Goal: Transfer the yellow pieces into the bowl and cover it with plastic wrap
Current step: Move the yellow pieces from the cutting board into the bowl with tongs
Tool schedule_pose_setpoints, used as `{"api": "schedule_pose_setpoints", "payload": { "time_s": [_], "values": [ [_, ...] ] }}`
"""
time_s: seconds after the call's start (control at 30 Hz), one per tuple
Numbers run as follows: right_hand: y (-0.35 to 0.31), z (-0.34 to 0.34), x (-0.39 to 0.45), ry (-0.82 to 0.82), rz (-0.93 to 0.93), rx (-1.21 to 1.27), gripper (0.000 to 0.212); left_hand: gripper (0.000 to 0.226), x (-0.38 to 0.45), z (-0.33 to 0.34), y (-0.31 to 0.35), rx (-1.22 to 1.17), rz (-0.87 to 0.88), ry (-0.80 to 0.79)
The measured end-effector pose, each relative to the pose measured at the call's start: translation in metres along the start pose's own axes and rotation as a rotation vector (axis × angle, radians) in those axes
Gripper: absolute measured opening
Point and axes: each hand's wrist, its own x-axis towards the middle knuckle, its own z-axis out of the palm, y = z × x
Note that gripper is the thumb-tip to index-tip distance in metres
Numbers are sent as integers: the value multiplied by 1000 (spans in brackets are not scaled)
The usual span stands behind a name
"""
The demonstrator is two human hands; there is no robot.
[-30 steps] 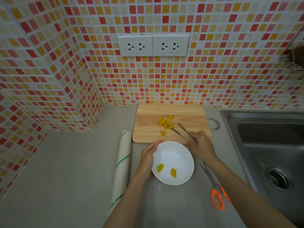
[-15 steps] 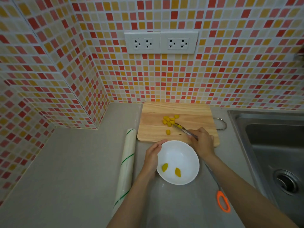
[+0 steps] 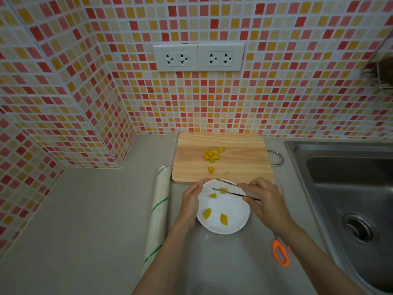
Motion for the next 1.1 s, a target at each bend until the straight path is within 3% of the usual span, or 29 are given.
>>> {"api": "schedule_pose_setpoints", "payload": {
  "time_s": [0.2,0.37,0.63,1.1],
  "values": [
    [1,-5,11,25,20,-18,38,29,-3,1,4,1,9,15],
    [6,3,43,2,142,-38,39,28,-5,2,4,8,-4,36],
    [2,38,91,-265,170,-135,36,26,-4,1,3,7,-19,52],
    [23,27,81,-158,172,7,29,31,-2,3,3,2,-27,72]
  ]
}}
